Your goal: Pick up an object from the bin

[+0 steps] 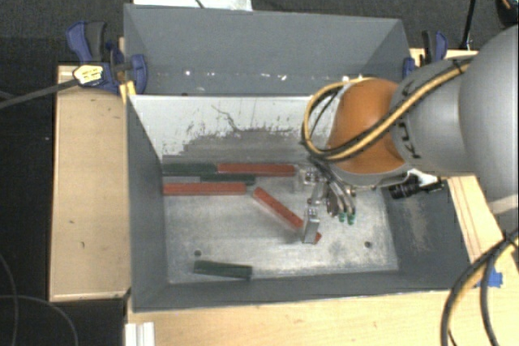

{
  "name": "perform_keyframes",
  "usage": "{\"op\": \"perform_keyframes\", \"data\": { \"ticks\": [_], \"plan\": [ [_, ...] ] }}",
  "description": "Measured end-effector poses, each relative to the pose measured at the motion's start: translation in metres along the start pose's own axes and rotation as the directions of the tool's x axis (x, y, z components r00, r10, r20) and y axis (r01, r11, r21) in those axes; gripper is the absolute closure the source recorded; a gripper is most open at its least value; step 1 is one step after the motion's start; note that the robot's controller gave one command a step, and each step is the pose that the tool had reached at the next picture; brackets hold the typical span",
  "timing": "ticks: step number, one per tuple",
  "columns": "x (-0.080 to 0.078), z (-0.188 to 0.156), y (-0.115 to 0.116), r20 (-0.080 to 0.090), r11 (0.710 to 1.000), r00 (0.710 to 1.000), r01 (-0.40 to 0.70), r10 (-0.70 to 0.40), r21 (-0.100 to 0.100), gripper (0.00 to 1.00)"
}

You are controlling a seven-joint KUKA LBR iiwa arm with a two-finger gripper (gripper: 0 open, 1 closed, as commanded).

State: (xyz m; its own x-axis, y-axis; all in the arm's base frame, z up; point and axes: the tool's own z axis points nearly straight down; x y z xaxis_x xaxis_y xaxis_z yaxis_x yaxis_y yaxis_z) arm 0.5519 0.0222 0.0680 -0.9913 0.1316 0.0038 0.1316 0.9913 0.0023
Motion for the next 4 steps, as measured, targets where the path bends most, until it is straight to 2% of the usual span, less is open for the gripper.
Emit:
{"op": "perform_keyframes", "data": {
  "ticks": [1,2,3,4],
  "plan": [
    [-0.004,-0.005,-0.002,0.01,1.0,1.0,-0.001,0.001,0.001,1.0],
    [-0.012,-0.006,0.027,0.002,0.856,0.856,-0.517,0.517,0.007,1.0],
    [-0.02,-0.005,0.066,-0.005,0.74,0.74,-0.672,0.672,0.024,1.0],
    [0.007,-0.023,0.141,0.0,0.72,0.72,-0.694,0.694,-0.002,1.0]
  ]
}}
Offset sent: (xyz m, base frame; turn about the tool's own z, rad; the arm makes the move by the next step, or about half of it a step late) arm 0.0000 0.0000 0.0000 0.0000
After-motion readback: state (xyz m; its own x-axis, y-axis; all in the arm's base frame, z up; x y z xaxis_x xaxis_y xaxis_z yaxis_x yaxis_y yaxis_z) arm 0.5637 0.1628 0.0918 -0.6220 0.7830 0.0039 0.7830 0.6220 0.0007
